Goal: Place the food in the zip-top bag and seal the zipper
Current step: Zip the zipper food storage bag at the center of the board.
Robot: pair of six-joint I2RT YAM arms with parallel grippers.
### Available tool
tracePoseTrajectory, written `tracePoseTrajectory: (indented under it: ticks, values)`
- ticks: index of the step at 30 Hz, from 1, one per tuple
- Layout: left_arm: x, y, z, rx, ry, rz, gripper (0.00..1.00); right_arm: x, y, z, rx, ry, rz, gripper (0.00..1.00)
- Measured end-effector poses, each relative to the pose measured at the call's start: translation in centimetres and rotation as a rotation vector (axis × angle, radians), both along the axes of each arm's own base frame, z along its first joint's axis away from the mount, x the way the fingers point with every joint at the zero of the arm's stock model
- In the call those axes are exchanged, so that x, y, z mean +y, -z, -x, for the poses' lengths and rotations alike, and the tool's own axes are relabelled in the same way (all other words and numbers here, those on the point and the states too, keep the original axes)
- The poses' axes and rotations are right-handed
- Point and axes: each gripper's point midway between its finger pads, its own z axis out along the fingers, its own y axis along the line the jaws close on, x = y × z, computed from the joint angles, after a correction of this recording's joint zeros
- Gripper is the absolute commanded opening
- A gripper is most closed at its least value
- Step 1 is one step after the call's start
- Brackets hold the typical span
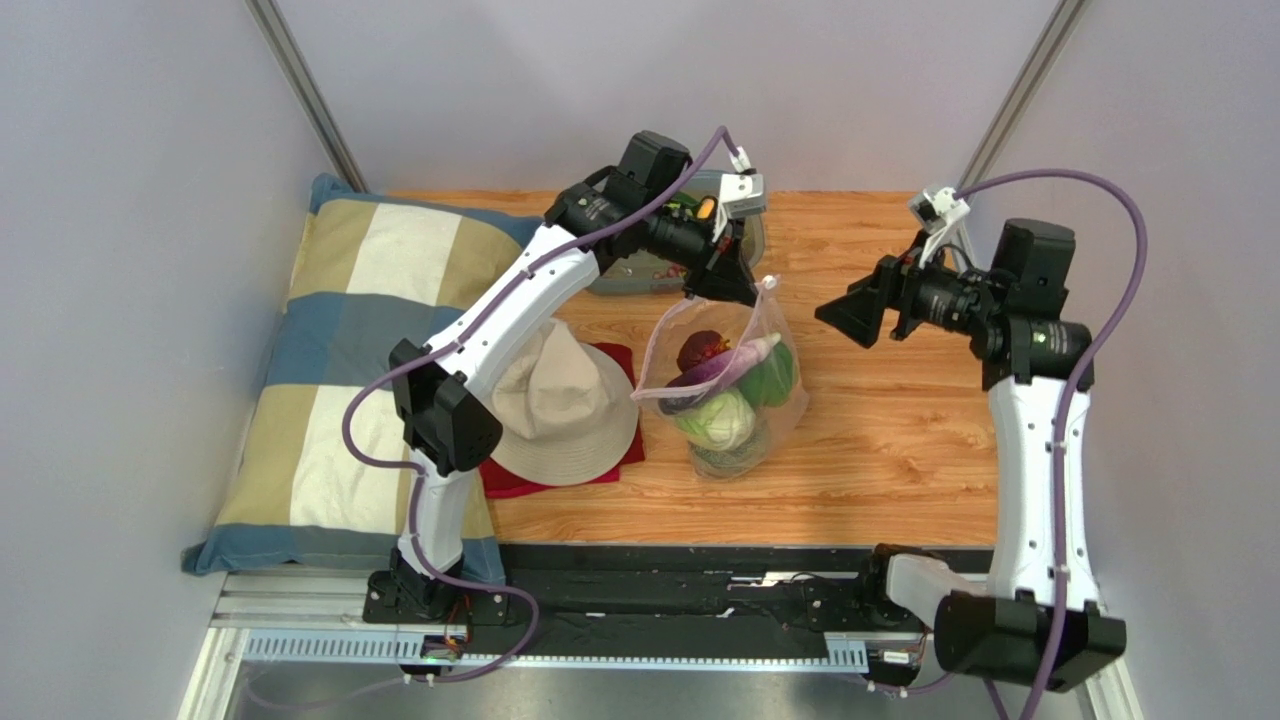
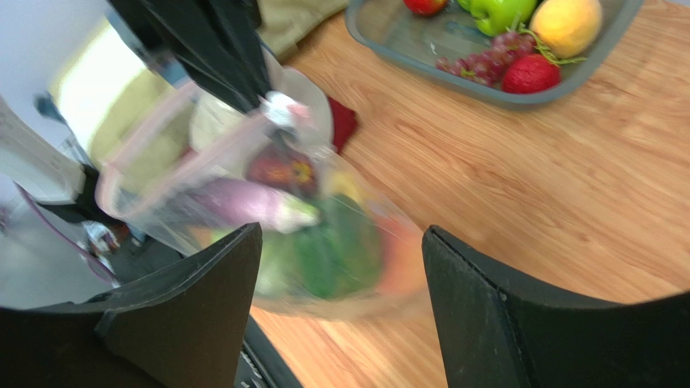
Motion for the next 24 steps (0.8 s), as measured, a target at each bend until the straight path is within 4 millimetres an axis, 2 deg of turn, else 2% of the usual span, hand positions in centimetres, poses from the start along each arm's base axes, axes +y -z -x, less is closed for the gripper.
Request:
tracePoseTrajectory:
  ticks: [3, 6, 12, 19, 24]
  values:
    - [0.2, -0.4, 0.1, -0.028, 0.04, 0.031, 0.0, -1.8, 1.7, -1.5, -0.005, -0.036, 0.038, 0.77]
    - [0.1, -0.7, 0.2, -0.037, 0.072, 0.058, 0.0, -1.7, 3.1, -1.2, -0.018, -0.118, 0.064, 0.77]
    - [-1.0, 0.0, 1.0, -0.02, 0.137, 0.084, 0.0, -0.6, 3.0, -0.2, -0.129, -0.253, 0.095, 0.76]
    - [-2.3, 0.0, 2.9, -0.005, 0.216, 0.112, 0.0, 0.9, 3.0, 0.3, -0.219, -0.361, 0.12, 0.72]
    - [-2.6, -0.2, 3.9, -0.001, 0.248, 0.125, 0.0, 1.7, 3.2, 0.6, -0.242, -0.41, 0.125, 0.57]
